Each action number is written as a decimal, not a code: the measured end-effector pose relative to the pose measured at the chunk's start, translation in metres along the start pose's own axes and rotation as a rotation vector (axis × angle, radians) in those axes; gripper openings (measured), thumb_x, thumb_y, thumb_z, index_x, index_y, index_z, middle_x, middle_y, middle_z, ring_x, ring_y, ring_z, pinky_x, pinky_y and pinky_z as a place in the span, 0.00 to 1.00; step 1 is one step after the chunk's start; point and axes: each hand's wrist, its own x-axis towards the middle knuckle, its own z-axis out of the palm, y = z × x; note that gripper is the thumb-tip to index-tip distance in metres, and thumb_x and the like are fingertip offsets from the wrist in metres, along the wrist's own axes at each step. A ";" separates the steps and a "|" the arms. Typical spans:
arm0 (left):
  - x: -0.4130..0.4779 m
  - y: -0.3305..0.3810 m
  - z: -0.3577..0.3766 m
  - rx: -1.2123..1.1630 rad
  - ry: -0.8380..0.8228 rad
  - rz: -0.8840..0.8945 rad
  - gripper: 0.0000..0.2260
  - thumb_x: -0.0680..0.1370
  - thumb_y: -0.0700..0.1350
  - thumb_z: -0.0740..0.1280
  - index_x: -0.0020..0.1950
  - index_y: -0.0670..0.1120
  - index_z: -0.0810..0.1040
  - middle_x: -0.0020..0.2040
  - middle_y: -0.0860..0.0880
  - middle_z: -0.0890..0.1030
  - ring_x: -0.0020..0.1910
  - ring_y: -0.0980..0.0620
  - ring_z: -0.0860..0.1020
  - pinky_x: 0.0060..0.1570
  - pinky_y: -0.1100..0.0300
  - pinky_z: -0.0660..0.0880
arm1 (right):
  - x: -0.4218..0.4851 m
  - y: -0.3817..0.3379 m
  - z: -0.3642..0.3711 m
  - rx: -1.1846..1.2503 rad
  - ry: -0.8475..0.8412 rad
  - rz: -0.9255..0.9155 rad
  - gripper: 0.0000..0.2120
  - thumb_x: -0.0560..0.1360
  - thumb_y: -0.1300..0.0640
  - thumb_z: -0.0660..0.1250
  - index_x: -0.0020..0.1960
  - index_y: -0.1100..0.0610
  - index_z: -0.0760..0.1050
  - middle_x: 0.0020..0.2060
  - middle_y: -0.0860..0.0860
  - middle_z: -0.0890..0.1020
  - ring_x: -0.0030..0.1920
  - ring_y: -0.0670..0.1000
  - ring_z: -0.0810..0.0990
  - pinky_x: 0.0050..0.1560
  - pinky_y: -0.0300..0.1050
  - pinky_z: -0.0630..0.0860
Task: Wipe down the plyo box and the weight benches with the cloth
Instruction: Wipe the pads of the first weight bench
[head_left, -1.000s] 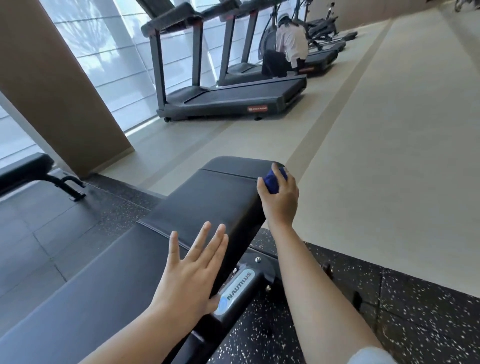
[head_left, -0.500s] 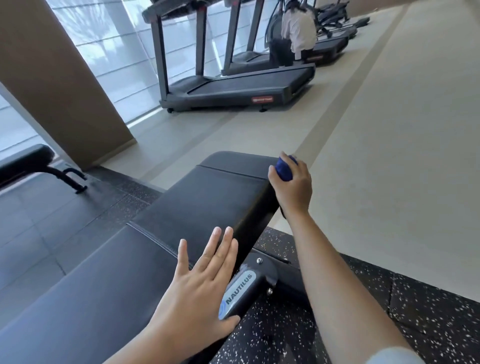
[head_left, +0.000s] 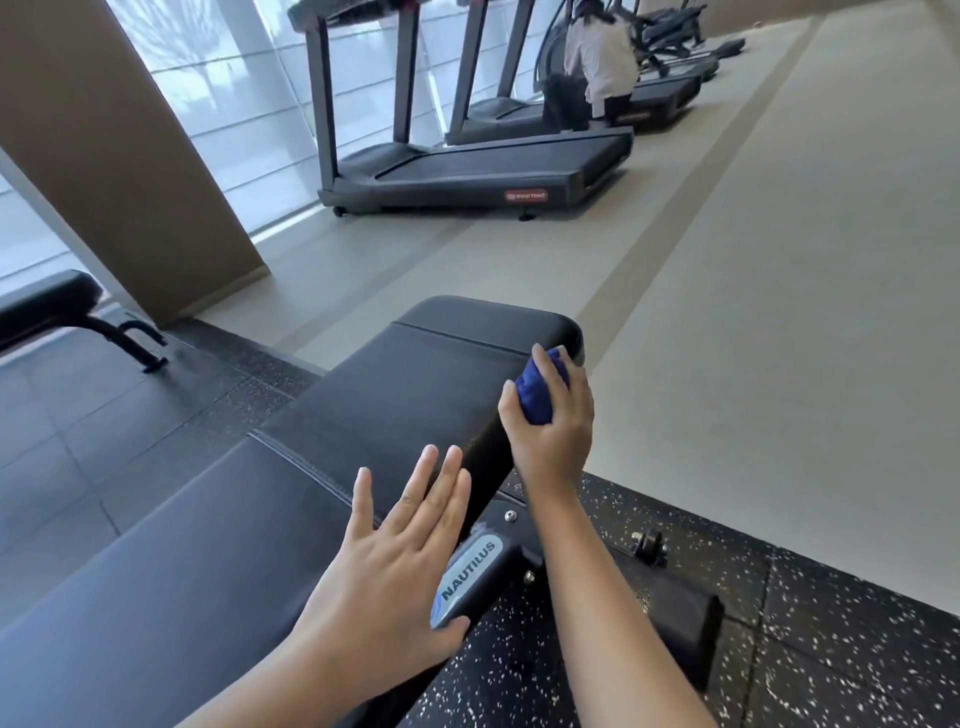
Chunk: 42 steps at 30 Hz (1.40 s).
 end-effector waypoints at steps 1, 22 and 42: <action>0.000 0.000 0.000 -0.005 0.006 -0.001 0.45 0.60 0.64 0.60 0.72 0.39 0.61 0.74 0.42 0.61 0.73 0.46 0.57 0.63 0.35 0.52 | 0.012 0.004 0.000 -0.013 -0.015 -0.009 0.21 0.69 0.48 0.65 0.58 0.56 0.79 0.59 0.56 0.78 0.59 0.58 0.76 0.60 0.49 0.71; 0.008 0.006 -0.014 -0.136 -0.127 -0.111 0.51 0.71 0.58 0.62 0.64 0.41 0.20 0.70 0.44 0.25 0.68 0.47 0.25 0.66 0.44 0.31 | -0.057 -0.051 -0.018 -0.090 -0.193 0.064 0.23 0.70 0.43 0.67 0.62 0.51 0.77 0.63 0.53 0.74 0.65 0.54 0.69 0.62 0.48 0.69; -0.173 -0.027 -0.023 -0.011 -0.118 -0.246 0.54 0.57 0.62 0.72 0.75 0.40 0.53 0.74 0.38 0.56 0.73 0.40 0.53 0.63 0.35 0.44 | -0.138 -0.108 -0.018 -0.411 -0.214 -0.256 0.19 0.66 0.44 0.63 0.52 0.49 0.82 0.57 0.51 0.80 0.62 0.63 0.74 0.50 0.66 0.74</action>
